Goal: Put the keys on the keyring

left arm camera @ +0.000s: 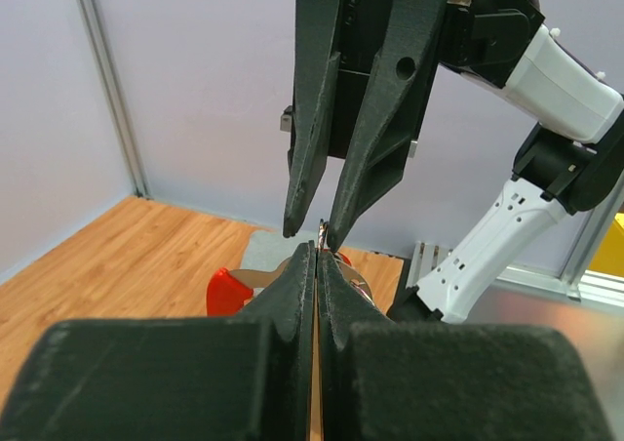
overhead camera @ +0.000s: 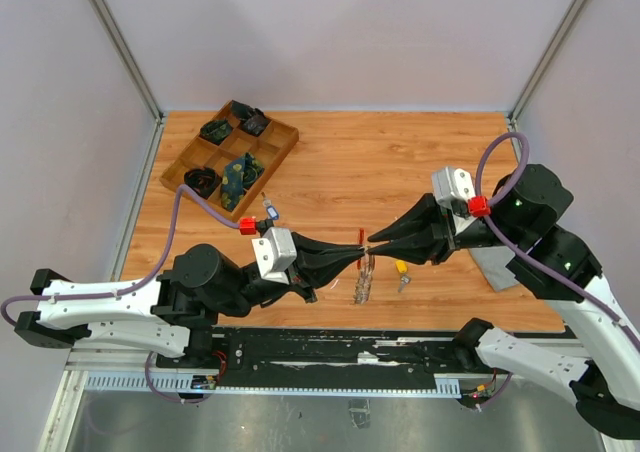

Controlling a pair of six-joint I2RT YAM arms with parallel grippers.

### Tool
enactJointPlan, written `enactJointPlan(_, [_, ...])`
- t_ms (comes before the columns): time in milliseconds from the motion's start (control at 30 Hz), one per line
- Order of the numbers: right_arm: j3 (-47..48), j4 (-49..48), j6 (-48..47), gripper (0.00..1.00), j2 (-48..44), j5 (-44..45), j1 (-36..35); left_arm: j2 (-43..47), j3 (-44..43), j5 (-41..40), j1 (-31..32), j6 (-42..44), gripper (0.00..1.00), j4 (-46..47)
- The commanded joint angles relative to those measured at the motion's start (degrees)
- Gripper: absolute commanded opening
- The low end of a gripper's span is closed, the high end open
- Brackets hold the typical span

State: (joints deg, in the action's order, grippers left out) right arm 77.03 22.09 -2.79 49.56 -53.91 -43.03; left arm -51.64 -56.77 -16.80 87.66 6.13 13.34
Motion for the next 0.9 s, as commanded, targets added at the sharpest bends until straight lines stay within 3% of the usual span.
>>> enactJointPlan(0, [0.3, -0.5, 0.6, 0.2, 1.0, -2.7, -1.2, 0.3, 0.3, 0.3, 0.5, -0.1, 0.0, 4.3])
enactJointPlan(233, [0.2, -0.6, 0.9, 0.14, 1.2, -3.5, -1.2, 0.4, 0.2, 0.4, 0.5, 0.2, 0.01, 4.2])
enactJointPlan(367, [0.3, -0.9, 1.2, 0.01, 1.5, -4.1, -1.1, 0.1, 0.0, 0.4, 0.6, 0.1, 0.0, 4.2])
enactJointPlan(500, [0.4, -0.7, 0.9, 0.01, 1.3, -3.0, -1.2, -0.3, -0.2, 0.4, 0.6, 0.4, 0.01, 4.4])
enactJointPlan(567, [1.5, 2.0, -0.8, 0.01, 1.3, -0.8, -1.1, -0.6, -0.8, 0.4, 0.6, 0.5, 0.06, 3.6])
enactJointPlan(733, [6.7, 14.4, -6.9, 0.01, 2.4, 3.8, -1.2, 0.0, -1.3, -0.9, 0.6, 0.2, 0.3, 1.1])
enactJointPlan(867, [13.0, 29.4, -13.0, 0.01, 5.4, 8.5, -1.2, -0.2, -2.1, -2.9, 0.5, -1.1, 0.39, -3.4])
